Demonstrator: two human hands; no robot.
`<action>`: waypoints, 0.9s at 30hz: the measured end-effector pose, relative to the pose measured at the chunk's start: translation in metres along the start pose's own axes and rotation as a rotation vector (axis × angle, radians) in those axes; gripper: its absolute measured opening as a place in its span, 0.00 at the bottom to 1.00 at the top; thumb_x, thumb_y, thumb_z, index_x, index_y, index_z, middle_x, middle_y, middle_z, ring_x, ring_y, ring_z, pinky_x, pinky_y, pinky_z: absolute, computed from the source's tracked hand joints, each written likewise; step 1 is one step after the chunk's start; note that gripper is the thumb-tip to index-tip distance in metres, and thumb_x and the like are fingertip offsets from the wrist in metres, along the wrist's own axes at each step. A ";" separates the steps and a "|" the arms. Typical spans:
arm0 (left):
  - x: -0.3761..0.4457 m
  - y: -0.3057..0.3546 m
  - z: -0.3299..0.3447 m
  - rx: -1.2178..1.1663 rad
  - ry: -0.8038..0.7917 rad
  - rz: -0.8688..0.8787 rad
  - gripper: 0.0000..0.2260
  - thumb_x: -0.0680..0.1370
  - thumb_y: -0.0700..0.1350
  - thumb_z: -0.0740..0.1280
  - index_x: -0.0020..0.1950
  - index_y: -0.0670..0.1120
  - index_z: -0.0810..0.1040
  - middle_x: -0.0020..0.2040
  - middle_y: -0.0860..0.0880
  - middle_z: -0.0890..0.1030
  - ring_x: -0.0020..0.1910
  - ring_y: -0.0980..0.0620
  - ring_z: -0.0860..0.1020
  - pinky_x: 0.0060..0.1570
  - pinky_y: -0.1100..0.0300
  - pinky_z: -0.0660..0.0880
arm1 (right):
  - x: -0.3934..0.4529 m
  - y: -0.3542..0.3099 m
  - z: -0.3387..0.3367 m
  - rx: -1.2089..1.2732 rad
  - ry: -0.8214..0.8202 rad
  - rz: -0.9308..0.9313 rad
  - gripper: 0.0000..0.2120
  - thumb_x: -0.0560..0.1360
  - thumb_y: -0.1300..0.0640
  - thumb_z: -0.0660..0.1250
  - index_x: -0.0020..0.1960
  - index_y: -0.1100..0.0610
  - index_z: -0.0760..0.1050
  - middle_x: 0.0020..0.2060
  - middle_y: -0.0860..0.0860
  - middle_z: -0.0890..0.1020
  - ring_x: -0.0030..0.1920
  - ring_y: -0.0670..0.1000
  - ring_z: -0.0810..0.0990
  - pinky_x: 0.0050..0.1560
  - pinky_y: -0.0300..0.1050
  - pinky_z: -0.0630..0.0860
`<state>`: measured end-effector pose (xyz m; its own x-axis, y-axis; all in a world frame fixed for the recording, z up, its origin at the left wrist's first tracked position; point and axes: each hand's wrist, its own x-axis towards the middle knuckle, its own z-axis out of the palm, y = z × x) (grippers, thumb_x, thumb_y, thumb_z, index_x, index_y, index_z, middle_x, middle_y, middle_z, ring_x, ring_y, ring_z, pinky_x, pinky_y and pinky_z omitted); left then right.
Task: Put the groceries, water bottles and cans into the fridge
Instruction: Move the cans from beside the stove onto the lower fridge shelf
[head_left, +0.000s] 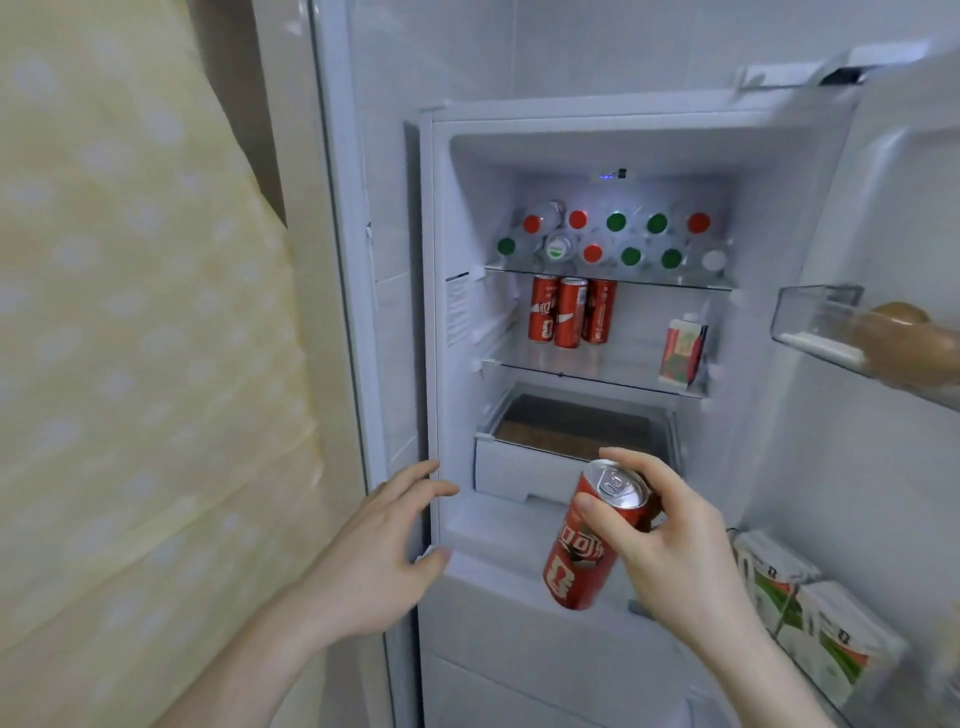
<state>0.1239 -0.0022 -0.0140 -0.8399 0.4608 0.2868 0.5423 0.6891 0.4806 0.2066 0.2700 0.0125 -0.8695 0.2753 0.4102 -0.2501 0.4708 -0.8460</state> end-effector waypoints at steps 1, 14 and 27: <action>0.013 -0.004 0.003 0.013 0.001 -0.001 0.23 0.79 0.53 0.67 0.73 0.64 0.65 0.76 0.71 0.52 0.77 0.66 0.54 0.72 0.68 0.53 | 0.012 0.004 0.002 0.024 0.009 0.001 0.17 0.72 0.50 0.77 0.59 0.39 0.78 0.49 0.30 0.82 0.52 0.34 0.80 0.44 0.35 0.76; 0.180 -0.034 0.027 0.076 -0.073 0.036 0.26 0.78 0.50 0.67 0.76 0.59 0.65 0.81 0.60 0.55 0.79 0.56 0.58 0.75 0.63 0.56 | 0.146 0.028 0.032 0.182 0.270 0.025 0.19 0.70 0.49 0.79 0.59 0.42 0.80 0.50 0.30 0.83 0.52 0.35 0.81 0.57 0.48 0.82; 0.350 -0.052 0.060 0.113 -0.123 0.142 0.33 0.77 0.49 0.69 0.80 0.54 0.59 0.82 0.53 0.55 0.80 0.49 0.59 0.77 0.49 0.63 | 0.259 0.058 0.050 0.059 0.567 0.060 0.28 0.68 0.46 0.81 0.60 0.46 0.69 0.52 0.37 0.78 0.51 0.39 0.80 0.47 0.36 0.78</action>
<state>-0.1963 0.1566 0.0121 -0.7494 0.6177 0.2383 0.6599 0.6677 0.3445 -0.0548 0.3271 0.0524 -0.5224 0.7143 0.4658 -0.2453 0.3972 -0.8843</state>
